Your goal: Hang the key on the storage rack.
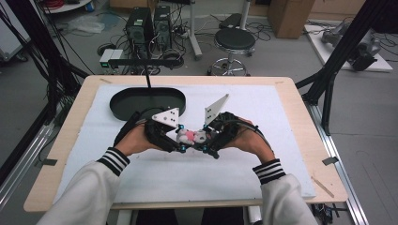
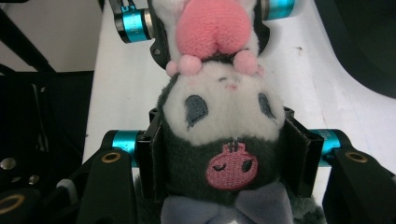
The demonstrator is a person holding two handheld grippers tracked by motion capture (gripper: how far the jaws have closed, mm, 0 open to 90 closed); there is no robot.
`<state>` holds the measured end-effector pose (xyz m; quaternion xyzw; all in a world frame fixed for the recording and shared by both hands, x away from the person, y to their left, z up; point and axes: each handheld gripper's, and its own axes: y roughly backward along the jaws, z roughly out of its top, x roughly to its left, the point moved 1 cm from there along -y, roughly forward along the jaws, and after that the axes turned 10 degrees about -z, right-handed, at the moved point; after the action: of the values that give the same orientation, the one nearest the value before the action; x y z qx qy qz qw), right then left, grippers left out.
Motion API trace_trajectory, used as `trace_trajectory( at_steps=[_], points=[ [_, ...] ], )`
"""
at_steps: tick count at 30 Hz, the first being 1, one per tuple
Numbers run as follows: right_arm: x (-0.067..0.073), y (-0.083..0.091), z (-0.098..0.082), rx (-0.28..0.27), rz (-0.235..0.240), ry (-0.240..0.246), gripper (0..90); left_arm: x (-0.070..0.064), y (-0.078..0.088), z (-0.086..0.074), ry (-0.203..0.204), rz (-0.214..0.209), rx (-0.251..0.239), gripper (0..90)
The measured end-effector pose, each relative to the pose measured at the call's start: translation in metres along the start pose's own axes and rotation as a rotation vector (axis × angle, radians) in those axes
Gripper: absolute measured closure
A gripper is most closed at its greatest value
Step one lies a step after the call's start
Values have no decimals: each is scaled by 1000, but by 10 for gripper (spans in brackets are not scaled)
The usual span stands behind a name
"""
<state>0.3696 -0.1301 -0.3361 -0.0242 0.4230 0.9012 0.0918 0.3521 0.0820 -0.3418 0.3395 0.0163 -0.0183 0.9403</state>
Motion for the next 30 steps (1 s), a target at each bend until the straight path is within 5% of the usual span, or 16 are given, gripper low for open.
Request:
trace_trajectory(
  at_steps=[13, 15, 17, 18, 23, 30],
  points=[
    [1, 0, 0, -7, 4, 7, 423, -3, 3, 0, 1, 11, -5, 562],
    [1, 1, 0, -19, 4, 18, 369, -4, 4, 1, 0, 10, -13, 562],
    [2, 0, 0, -33, -7, 29, 184, -5, 5, 1, 7, 13, -27, 563],
    [4, 0, 2, -54, -76, 16, 6, -5, 5, 2, 11, 11, -34, 563],
    [0, 8, -3, -127, -120, -50, 4, -6, 11, 2, 31, 31, -39, 563],
    [-1, 27, -26, -210, -188, -137, 4, -5, 26, -2, 122, 98, -78, 561]
  ],
)
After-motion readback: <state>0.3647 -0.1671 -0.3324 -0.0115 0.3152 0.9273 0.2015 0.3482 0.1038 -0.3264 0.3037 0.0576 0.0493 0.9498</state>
